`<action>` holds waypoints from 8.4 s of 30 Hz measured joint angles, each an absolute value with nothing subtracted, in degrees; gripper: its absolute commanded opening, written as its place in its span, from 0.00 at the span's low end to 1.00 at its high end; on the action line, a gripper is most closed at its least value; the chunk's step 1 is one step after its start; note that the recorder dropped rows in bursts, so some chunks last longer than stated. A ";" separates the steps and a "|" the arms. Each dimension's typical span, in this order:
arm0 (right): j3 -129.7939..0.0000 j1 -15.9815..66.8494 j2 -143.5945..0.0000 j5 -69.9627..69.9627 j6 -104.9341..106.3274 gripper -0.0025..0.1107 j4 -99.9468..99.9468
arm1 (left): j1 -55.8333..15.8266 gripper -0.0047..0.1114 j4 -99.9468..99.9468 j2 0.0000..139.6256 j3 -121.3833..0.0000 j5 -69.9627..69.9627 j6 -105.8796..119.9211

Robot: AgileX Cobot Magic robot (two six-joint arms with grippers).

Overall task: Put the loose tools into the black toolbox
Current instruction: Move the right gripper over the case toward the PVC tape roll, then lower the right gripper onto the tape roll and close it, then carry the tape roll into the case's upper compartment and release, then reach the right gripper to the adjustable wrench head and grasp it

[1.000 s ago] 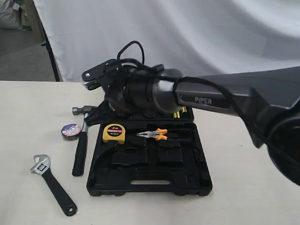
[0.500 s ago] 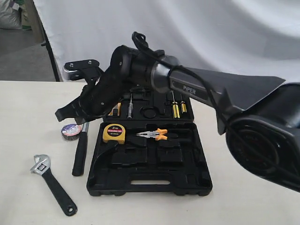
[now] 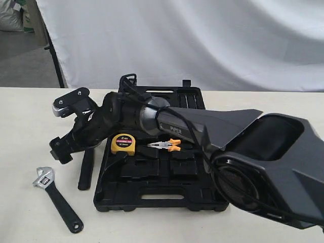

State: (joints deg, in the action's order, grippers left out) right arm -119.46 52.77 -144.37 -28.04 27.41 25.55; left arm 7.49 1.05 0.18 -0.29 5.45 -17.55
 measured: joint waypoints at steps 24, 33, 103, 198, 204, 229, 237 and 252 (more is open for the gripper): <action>-119.46 54.76 -148.34 -13.62 40.90 0.89 25.66 | 7.49 0.05 1.05 0.18 -0.29 5.45 -17.55; -122.85 55.68 -151.54 -15.22 41.91 0.89 25.86 | 7.49 0.05 1.05 0.18 -0.29 5.45 -17.55; -128.88 52.61 -150.24 -32.49 43.18 0.02 30.54 | 7.49 0.05 1.05 0.18 -0.29 5.45 -17.55; -101.10 33.18 -127.74 -22.87 13.64 0.79 18.32 | 7.49 0.05 1.05 0.18 -0.29 5.45 -17.55; -101.10 33.18 -122.93 -29.74 13.51 0.79 18.32 | 7.49 0.05 1.05 0.18 -0.29 5.45 -17.55; -101.10 56.54 -127.08 -36.64 24.65 0.79 19.62 | 7.49 0.05 1.05 0.18 -0.29 5.45 -17.55; -101.20 61.51 -132.56 -28.38 28.96 0.79 19.62 | 7.49 0.05 1.05 0.18 -0.29 5.45 -17.55; -113.48 62.89 -144.16 -23.92 29.70 0.79 19.72 | 7.49 0.05 1.05 0.18 -0.29 5.45 -17.55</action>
State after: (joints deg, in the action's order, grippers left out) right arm -113.48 62.89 -144.16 -23.92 29.70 19.72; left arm 7.49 1.05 0.18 -0.29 5.45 -17.55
